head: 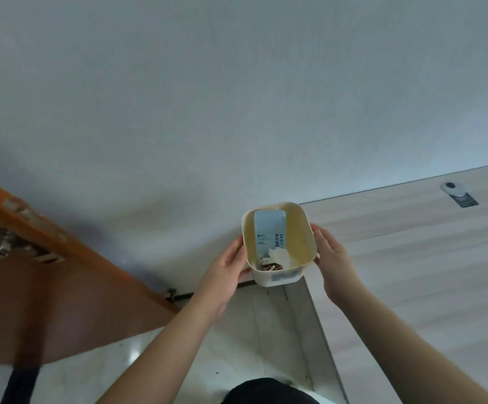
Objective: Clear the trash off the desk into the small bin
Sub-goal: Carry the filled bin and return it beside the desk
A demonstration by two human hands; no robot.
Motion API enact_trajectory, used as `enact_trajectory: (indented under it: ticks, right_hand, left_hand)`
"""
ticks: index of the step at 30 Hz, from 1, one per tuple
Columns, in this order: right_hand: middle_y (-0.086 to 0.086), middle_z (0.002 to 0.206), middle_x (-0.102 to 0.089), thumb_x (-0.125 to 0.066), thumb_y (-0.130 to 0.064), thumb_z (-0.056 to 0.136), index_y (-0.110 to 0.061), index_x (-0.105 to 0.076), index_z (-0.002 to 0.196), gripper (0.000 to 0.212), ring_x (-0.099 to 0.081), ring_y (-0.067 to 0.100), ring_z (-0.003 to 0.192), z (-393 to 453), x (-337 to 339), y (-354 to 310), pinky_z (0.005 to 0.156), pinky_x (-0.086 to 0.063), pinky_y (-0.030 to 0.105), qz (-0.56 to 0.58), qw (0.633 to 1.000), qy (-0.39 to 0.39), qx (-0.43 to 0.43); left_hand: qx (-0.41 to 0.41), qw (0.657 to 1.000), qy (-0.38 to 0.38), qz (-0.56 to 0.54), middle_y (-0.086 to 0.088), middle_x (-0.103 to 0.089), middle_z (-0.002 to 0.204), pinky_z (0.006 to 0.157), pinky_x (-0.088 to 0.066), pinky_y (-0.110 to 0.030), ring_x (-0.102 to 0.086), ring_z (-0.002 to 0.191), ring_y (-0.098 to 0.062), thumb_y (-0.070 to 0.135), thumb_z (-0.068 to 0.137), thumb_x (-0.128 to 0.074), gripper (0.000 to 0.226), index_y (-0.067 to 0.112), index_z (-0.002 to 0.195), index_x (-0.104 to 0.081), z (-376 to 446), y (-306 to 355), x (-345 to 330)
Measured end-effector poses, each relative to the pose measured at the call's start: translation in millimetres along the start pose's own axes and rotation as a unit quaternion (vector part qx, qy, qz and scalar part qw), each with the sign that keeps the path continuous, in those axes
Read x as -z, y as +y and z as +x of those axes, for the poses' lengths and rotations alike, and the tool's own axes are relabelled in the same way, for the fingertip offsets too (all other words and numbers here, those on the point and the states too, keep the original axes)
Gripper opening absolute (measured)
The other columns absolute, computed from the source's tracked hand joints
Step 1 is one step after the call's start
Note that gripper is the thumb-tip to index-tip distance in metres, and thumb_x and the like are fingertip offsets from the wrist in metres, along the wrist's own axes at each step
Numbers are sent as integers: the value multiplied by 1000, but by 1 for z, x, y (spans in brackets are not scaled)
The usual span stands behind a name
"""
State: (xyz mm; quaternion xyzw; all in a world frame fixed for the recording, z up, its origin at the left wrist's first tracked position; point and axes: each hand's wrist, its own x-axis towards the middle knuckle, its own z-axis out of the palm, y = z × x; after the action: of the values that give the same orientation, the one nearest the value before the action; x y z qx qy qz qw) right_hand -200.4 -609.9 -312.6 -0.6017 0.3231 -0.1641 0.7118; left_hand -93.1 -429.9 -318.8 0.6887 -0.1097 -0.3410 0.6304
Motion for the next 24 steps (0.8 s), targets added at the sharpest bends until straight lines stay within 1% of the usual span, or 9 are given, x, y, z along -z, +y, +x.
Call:
enact_trajectory:
  ticks: [2,3,5,8,12,16,18,21,24]
  right_hand:
    - [-8,90,-75,-39,-27,100,-34,-72,103,33,-69,3,79,12,0,1,61,-52,15,2,999,32,-2]
    - [-9,90,-75,-39,-28,99,-35,-72,103,34,-69,2,78,18,-1,1,60,-52,13,1,999,46,-4]
    - [-11,92,-75,-39,-30,98,-39,-72,101,34,-69,1,82,30,-4,0,60,-52,13,-8,997,72,-6]
    - [-15,95,-74,-39,-35,97,-43,-72,98,33,-69,1,86,48,-7,-1,62,-52,14,-30,993,114,-19]
    - [-6,94,-73,-34,-41,96,-34,-73,99,40,-66,15,92,71,-11,-3,74,-49,28,-39,985,163,-47]
    - [1,98,-71,-24,-49,99,-31,-72,100,51,-63,18,98,86,-12,1,86,-49,36,-27,977,200,-74]
    - [5,102,-70,-22,-52,98,-29,-71,99,54,-62,22,101,91,-8,5,92,-48,41,-19,970,225,-86]
    - [6,107,-69,-23,-57,96,-29,-70,100,55,-60,23,107,99,0,10,101,-45,47,-11,965,240,-101]
    - [5,119,-65,-23,-61,94,-30,-67,111,57,-56,22,114,112,10,11,105,-40,49,-11,962,246,-115]
  left_hand:
    - [11,1000,-27,10,28,-68,122,91,-54,-24,-63,107,11,49,99,-44,37,43,133,-56,21,3,-3]
    - [17,999,-43,10,26,-68,123,94,-53,-27,-62,109,11,51,100,-41,33,47,128,-59,32,4,-4]
    - [34,997,-69,-4,22,-69,122,93,-51,-29,-61,113,5,50,101,-39,30,50,117,-64,54,7,-3]
    - [69,992,-95,-46,17,-71,122,88,-52,-29,-60,118,-1,49,102,-37,34,42,118,-66,84,6,2]
    - [87,983,-149,-57,22,-73,112,84,-52,-24,-62,113,3,51,102,-33,37,46,107,-69,116,10,7]
    - [101,975,-192,-54,22,-76,105,85,-51,-26,-62,112,1,45,104,-37,39,48,100,-76,145,12,0]
    - [97,971,-216,-45,23,-75,107,85,-50,-26,-65,108,5,44,104,-37,38,51,102,-75,157,12,-7]
    - [107,968,-223,-45,19,-76,107,85,-50,-27,-66,106,3,43,104,-37,38,45,105,-75,174,13,-18]
    - [120,963,-236,-48,15,-78,97,79,-52,-24,-71,95,0,43,104,-33,47,43,95,-79,191,14,-28]
